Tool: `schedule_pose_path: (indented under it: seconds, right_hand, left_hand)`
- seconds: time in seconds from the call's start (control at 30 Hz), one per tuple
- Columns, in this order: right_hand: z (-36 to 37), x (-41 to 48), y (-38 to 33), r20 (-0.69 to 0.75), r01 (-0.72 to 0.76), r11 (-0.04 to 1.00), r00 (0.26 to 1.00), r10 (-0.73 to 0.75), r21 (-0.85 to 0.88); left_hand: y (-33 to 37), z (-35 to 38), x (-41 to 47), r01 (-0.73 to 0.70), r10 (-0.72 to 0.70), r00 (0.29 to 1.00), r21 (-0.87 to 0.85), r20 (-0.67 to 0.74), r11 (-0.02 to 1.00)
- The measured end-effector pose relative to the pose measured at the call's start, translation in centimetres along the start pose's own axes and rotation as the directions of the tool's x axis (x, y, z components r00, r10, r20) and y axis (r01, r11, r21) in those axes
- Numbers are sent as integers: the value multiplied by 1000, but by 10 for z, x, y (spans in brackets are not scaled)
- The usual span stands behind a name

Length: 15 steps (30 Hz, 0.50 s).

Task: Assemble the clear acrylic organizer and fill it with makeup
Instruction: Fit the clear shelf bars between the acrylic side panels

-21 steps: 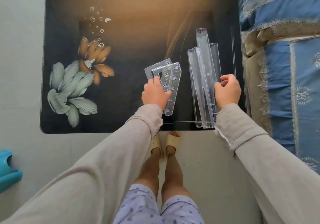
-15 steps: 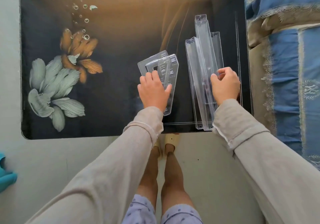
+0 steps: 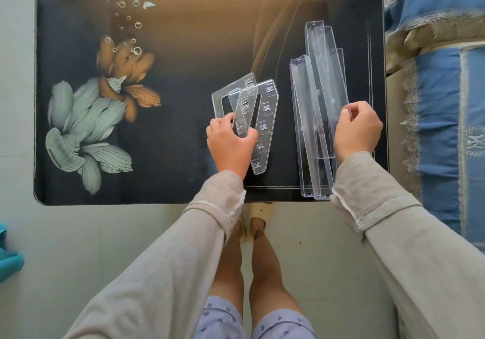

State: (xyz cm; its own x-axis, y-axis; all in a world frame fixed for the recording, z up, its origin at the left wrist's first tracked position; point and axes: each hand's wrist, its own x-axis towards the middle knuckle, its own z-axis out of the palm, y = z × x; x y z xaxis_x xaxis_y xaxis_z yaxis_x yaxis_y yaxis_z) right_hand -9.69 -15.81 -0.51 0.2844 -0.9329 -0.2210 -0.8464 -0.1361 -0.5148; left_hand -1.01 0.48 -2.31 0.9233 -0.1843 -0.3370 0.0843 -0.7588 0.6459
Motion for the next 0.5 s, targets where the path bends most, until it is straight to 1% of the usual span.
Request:
schedule_pose_path:
  seconds: [0.1,0.2,0.3,0.37,0.43,0.47,0.5]
  right_hand:
    - [-8,-5,-4,28,11,996,1000,-14,91]
    - [-12,-23,-14,132,110,976,982,-136,186]
    - [-4,-49,-24,291,222,953,916,-276,206]
    - [6,-65,-29,417,203,942,857,-302,266]
    - [16,-77,-33,513,169,934,798,-317,313]
    - [20,-81,-33,539,206,930,768,-346,303]
    - [24,-85,-33,557,273,923,737,-383,273]
  left_hand:
    - [-9,-19,-4,30,-27,999,-91,36,995]
    - [-27,-39,-5,43,-41,998,-48,54,998]
    - [-46,-59,0,90,-86,994,-53,71,995]
    - [-58,-74,5,134,-122,985,-93,119,987]
    - [-69,-87,11,208,-180,970,-172,162,963]
    - [-73,-94,14,244,-213,964,-206,162,948]
    - [-77,-100,17,272,-243,959,-228,148,935]
